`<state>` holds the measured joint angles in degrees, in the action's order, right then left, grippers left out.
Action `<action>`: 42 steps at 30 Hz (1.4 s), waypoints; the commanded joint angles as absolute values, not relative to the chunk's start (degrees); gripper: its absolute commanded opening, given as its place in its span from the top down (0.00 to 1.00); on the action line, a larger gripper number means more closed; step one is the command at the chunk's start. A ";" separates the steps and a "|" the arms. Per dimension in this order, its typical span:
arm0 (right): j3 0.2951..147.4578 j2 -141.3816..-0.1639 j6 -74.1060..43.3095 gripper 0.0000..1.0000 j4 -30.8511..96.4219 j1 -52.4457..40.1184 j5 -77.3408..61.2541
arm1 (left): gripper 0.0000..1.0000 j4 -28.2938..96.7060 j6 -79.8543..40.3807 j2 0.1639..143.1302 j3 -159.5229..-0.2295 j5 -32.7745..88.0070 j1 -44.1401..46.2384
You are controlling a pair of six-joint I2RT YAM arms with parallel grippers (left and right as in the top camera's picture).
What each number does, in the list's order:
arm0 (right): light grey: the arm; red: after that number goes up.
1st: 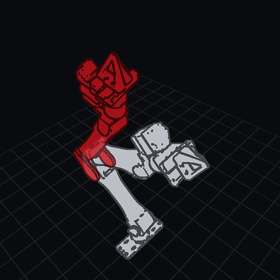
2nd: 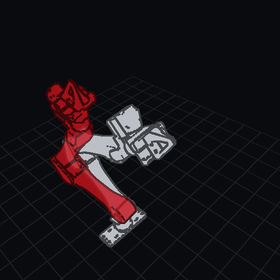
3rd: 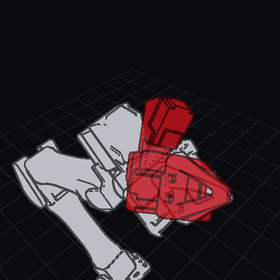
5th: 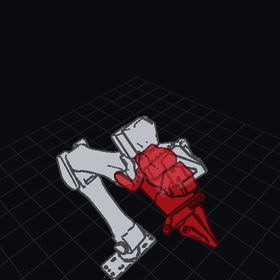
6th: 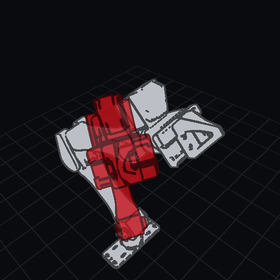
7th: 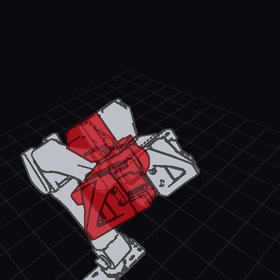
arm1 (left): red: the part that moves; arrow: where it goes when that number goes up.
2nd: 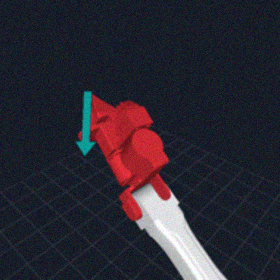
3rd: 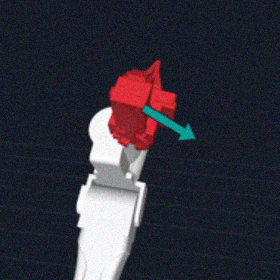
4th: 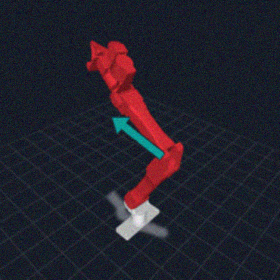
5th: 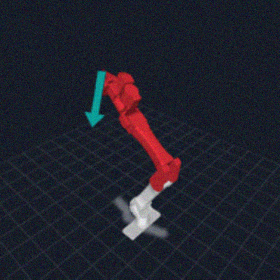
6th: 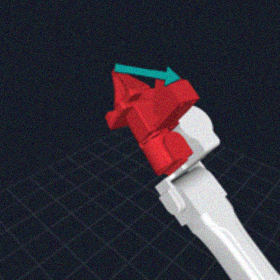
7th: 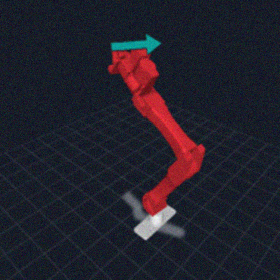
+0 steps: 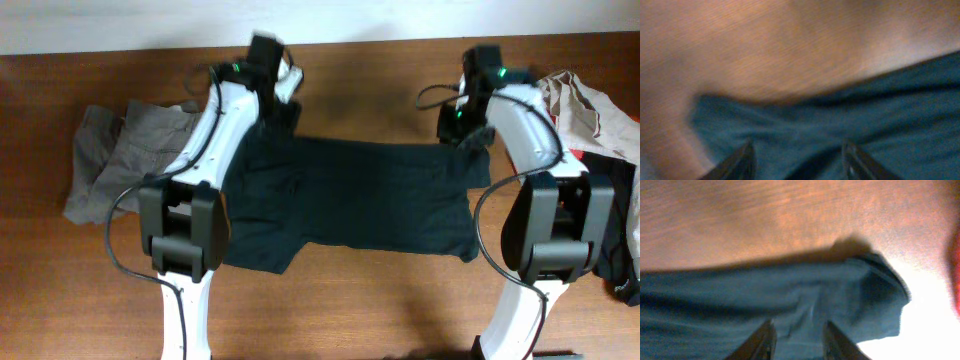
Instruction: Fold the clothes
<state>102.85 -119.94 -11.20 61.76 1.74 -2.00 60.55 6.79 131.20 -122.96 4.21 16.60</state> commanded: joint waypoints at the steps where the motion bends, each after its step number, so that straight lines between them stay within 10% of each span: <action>1: 112.31 -114.83 -9.80 0.63 67.64 1.96 -3.01 | 0.43 68.97 7.38 130.37 -139.28 -7.11 16.62; 10: 115.09 -93.47 -9.85 0.55 75.94 1.96 1.43 | 0.34 92.79 7.38 123.90 -169.14 -10.37 16.08; 20: 113.58 -84.31 -15.79 0.47 89.86 1.96 1.52 | 0.29 96.71 5.43 116.09 -160.48 -5.39 15.97; 31: 100.73 -83.48 -15.90 0.50 89.95 1.89 -0.49 | 0.27 94.85 3.64 88.27 -122.45 -8.19 11.22; 42: 73.63 -78.85 -23.75 0.41 78.24 1.96 -5.87 | 0.18 66.11 -0.69 77.32 -68.64 8.08 6.59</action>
